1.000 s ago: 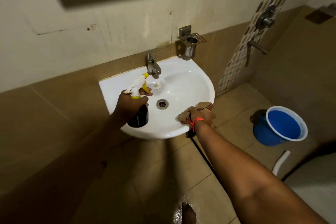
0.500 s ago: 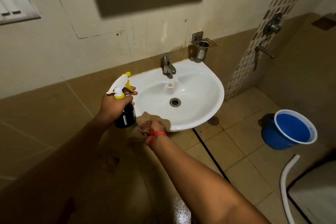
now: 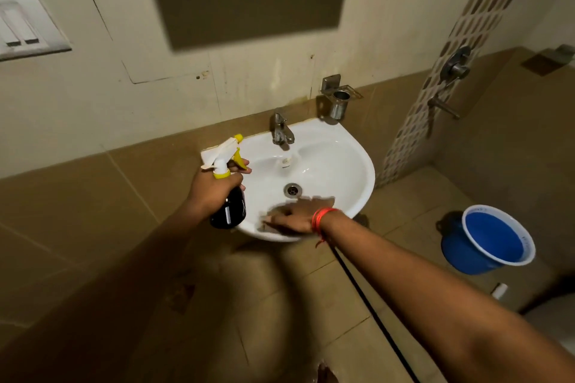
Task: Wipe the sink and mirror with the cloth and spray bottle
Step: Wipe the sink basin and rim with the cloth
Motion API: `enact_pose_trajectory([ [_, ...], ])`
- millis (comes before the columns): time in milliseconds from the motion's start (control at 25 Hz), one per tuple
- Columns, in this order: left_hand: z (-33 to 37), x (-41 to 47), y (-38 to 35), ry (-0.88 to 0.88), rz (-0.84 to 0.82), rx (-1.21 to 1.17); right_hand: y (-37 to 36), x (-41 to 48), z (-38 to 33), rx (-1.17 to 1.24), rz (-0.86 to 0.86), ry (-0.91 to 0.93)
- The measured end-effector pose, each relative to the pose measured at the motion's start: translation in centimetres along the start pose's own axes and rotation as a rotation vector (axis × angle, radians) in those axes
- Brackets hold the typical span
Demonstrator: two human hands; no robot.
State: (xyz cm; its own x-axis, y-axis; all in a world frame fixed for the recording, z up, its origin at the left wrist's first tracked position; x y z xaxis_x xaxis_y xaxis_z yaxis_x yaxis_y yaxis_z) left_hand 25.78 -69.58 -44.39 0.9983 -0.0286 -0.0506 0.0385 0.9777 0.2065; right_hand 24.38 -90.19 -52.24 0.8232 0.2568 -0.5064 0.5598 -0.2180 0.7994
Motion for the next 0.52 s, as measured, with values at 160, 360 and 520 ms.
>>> enact_pose_trajectory([
  [160, -4.1, 0.9, -2.6, 0.043, 0.009, 0.085, -4.5, 5.5, 1.4, 0.061, -0.289, 0.076],
  [360, -6.8, 4.8, -7.2, 0.143, 0.024, 0.119, -3.4, 8.3, 10.1, -0.098, -0.314, 0.12],
  [520, -8.6, 8.0, -12.2, 0.27, 0.058, 0.081, 2.8, 11.8, 19.5, -0.345, -0.226, -0.051],
])
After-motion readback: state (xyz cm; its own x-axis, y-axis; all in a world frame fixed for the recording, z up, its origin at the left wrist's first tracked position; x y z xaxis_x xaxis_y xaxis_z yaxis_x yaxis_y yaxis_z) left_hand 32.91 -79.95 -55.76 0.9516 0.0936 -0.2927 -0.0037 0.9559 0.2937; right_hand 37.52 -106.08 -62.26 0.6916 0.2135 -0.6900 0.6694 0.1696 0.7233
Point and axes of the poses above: each hand's wrist, its own x-axis towards the middle knuckle, its own y-axis out of the back of the hand, z = x × y, the point moved 3 cm from there along x, towards the middle knuckle, and after that the axes turned 6 degrees about y, right-handed, at the moved point
